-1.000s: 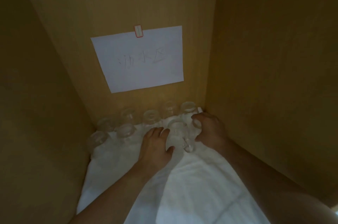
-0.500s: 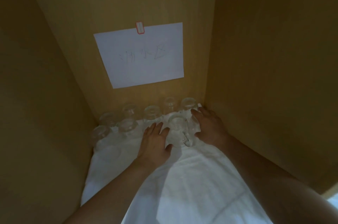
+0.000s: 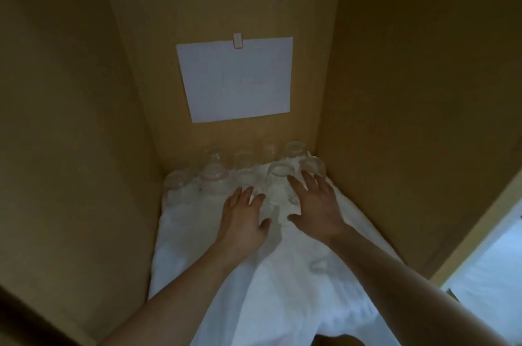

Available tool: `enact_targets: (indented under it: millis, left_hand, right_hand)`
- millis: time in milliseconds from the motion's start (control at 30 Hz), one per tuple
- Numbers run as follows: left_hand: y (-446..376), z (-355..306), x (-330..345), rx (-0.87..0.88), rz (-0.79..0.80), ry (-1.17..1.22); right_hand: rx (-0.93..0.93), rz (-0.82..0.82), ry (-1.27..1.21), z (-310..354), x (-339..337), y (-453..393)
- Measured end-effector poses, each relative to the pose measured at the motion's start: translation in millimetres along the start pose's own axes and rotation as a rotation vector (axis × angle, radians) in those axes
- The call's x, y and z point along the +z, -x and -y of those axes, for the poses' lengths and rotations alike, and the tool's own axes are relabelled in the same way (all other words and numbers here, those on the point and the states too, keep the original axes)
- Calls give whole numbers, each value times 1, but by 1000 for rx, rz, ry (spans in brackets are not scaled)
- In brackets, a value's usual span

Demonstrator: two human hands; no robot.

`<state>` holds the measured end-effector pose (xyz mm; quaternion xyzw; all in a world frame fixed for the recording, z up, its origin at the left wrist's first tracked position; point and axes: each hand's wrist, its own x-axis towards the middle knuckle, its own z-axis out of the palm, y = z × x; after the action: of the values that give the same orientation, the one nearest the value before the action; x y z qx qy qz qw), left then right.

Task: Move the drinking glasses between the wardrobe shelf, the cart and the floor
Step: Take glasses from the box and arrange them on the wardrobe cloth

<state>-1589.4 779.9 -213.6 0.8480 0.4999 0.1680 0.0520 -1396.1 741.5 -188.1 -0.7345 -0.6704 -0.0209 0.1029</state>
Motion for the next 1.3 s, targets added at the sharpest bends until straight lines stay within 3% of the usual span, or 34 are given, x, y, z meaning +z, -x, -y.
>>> enact_targets:
  millis: [267, 600, 1300]
  left_hand:
    - [57, -5, 18, 14, 42, -1]
    - [92, -13, 15, -20, 59, 29]
    - [205, -116, 3, -77, 83, -8]
  right_hand:
    - [83, 97, 12, 23, 36, 75]
    - [75, 151, -9, 34, 33, 116]
    - [43, 196, -221, -11, 10, 240]
